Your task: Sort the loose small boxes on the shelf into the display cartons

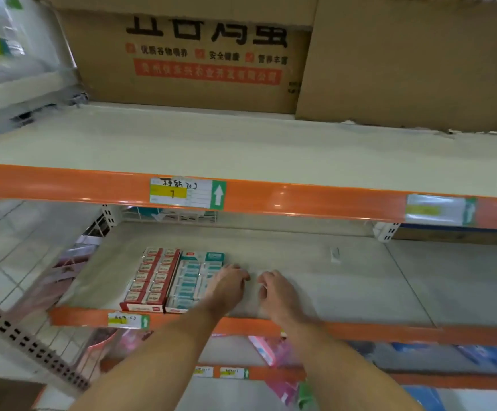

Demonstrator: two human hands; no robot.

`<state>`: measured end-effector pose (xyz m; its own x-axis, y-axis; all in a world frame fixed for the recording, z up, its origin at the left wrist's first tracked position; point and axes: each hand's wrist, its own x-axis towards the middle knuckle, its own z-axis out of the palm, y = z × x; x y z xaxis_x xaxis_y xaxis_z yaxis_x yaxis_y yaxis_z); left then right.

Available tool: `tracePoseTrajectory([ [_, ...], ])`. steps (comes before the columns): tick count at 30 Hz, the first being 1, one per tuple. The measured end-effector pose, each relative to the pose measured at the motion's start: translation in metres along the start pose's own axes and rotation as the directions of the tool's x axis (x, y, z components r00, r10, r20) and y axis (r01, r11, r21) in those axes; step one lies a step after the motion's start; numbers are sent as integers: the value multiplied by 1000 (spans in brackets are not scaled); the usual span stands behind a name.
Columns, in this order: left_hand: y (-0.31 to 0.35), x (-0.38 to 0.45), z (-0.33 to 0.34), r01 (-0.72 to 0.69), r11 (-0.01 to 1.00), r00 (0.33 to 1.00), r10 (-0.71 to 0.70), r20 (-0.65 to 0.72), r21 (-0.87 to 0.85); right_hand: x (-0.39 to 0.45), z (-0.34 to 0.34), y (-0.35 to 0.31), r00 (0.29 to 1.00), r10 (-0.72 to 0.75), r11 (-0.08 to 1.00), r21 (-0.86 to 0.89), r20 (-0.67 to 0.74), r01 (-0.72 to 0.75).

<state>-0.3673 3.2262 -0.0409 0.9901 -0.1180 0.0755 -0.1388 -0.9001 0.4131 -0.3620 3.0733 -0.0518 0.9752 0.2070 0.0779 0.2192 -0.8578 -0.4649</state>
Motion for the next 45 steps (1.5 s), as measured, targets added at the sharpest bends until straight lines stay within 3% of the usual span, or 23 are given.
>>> tracePoseTrajectory([
  [10, 76, 45, 49, -62, 998, 996, 64, 60, -22, 4, -40, 89, 995, 103, 994, -37, 15, -103],
  [17, 115, 69, 77, -36, 995, 989, 22, 147, 93, 19, -63, 144, 977, 212, 965, -155, -20, -213],
  [28, 131, 86, 98, 30, 993, 991, -44, 125, 113, 49, -60, 180, 947, 278, 946, -217, 160, -241],
  [34, 140, 95, 105, 54, 993, 992, -65, 106, 106, 64, -61, 195, 936, 301, 935, -250, 184, -251],
  [40, 135, 93, 103, 74, 992, 992, -84, 98, 106, 65, -56, 191, 973, 228, 942, -258, 30, -213],
  [45, 128, 94, 94, 79, 994, 993, -85, 82, 79, 60, -63, 177, 980, 174, 973, -138, -100, -186],
])
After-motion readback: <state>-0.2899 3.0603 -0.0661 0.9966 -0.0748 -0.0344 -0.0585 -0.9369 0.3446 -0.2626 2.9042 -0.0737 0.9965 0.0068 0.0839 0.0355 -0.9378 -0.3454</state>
